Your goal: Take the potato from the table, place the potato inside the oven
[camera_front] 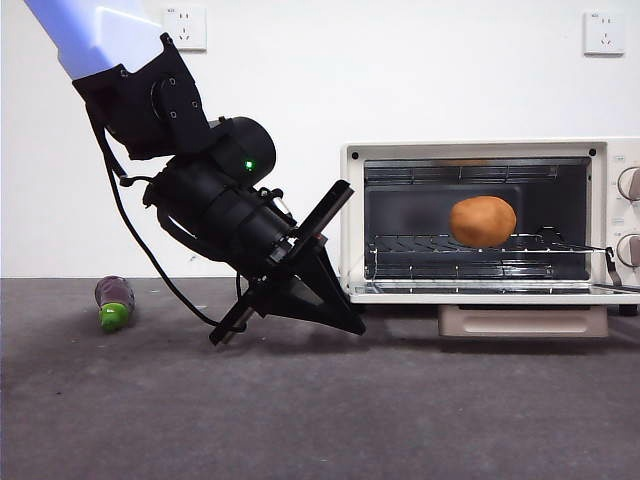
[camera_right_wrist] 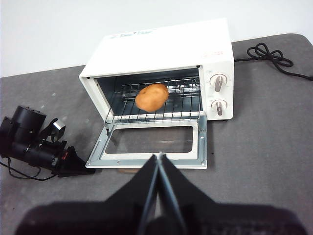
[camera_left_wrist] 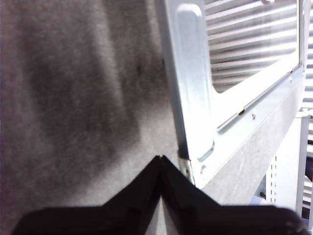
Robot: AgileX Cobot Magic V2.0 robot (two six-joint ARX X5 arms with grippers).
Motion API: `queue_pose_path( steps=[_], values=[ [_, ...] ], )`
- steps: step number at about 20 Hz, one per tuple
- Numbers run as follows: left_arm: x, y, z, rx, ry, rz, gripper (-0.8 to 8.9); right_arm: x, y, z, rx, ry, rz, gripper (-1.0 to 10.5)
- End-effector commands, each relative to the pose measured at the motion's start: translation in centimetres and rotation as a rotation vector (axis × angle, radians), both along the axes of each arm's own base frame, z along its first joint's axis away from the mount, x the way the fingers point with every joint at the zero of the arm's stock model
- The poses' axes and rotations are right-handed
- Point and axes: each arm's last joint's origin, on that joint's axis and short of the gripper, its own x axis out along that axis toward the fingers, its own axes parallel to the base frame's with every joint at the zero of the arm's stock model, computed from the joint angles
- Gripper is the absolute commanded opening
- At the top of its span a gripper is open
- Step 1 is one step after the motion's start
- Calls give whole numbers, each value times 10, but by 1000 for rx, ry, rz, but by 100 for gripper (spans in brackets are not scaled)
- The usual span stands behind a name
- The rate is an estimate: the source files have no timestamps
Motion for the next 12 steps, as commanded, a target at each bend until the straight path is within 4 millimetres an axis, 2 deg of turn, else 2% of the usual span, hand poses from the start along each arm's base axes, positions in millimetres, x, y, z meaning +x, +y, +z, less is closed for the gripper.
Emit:
queue_pose_path(
  steps=[1, 6, 12],
  values=[
    [2, -3, -3, -30, 9, 7, -8, -1, 0, 0, 14, -7, 1, -12],
    [6, -7, 4, -128, 19, 1, -9, -1, 0, 0, 13, -6, 1, -12],
    [6, -9, 7, -152, 24, -9, -8, -1, 0, 0, 25, -2, 11, -12]
  ],
)
